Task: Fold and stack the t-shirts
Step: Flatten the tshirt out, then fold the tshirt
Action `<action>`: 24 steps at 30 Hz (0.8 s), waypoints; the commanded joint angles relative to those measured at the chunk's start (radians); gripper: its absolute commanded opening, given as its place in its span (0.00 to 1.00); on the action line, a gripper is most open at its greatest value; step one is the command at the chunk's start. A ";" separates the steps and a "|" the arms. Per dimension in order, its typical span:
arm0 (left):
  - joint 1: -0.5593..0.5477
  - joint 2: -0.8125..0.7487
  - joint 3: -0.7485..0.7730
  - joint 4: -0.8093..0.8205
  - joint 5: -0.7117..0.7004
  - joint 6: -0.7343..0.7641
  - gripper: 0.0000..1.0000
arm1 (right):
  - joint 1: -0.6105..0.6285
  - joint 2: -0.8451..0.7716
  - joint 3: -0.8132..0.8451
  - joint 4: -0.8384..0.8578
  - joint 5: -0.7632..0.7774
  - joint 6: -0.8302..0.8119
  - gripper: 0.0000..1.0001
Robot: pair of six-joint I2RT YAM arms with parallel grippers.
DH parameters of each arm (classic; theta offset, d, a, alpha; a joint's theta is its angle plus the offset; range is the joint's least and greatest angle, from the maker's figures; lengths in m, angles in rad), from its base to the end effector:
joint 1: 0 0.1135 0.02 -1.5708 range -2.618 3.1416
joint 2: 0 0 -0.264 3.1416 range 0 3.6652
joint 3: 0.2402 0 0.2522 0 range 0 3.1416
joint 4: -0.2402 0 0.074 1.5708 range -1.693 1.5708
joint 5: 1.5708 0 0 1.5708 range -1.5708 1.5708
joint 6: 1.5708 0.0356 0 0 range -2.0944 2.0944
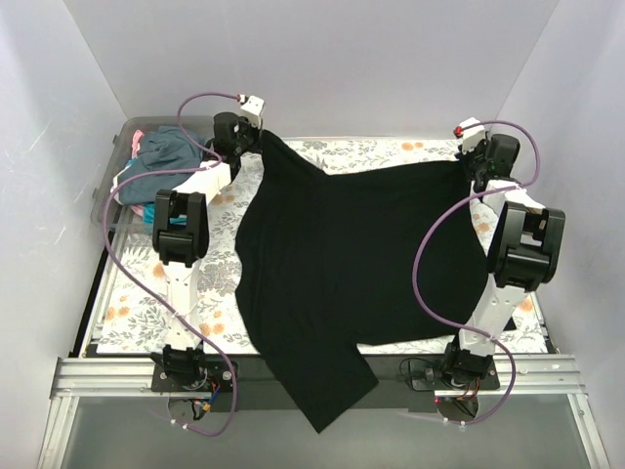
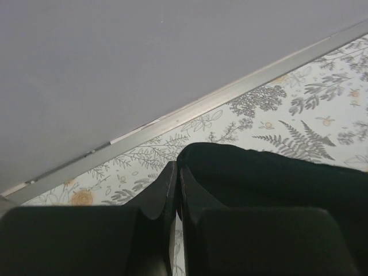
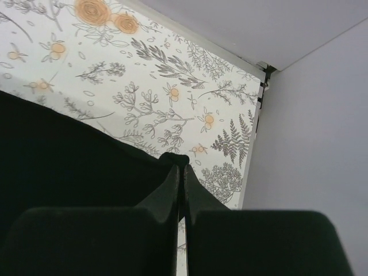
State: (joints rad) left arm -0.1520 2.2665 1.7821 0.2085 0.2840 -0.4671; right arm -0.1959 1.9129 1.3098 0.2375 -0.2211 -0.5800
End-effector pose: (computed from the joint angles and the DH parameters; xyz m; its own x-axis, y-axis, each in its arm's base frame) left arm 0.5303 -0.0913 0.2257 -0.4259 -0.3721 -0.8247 0.2465 0.8293 -0.5014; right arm 0.4389 -0.0791 0.2338 -0.2873 -0.4881 -0.8241 -0.2013 0.8720 -0.4462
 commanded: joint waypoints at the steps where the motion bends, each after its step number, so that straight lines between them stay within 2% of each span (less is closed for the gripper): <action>1: 0.003 0.068 0.117 -0.012 -0.052 0.016 0.00 | 0.000 0.076 0.104 0.028 0.081 0.002 0.01; 9: -0.015 0.169 0.264 -0.072 -0.071 0.038 0.00 | 0.001 0.187 0.229 -0.070 0.112 -0.003 0.01; 19: -0.070 0.018 0.062 -0.093 -0.039 0.107 0.00 | 0.003 0.204 0.282 -0.177 0.072 -0.006 0.01; 24: -0.083 -0.002 0.109 -0.162 -0.094 0.081 0.00 | 0.001 0.207 0.304 -0.217 0.054 -0.009 0.01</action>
State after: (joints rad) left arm -0.2249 2.3932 1.8584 0.1005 0.2268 -0.3920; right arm -0.1947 2.1166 1.5639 0.0479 -0.1486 -0.5804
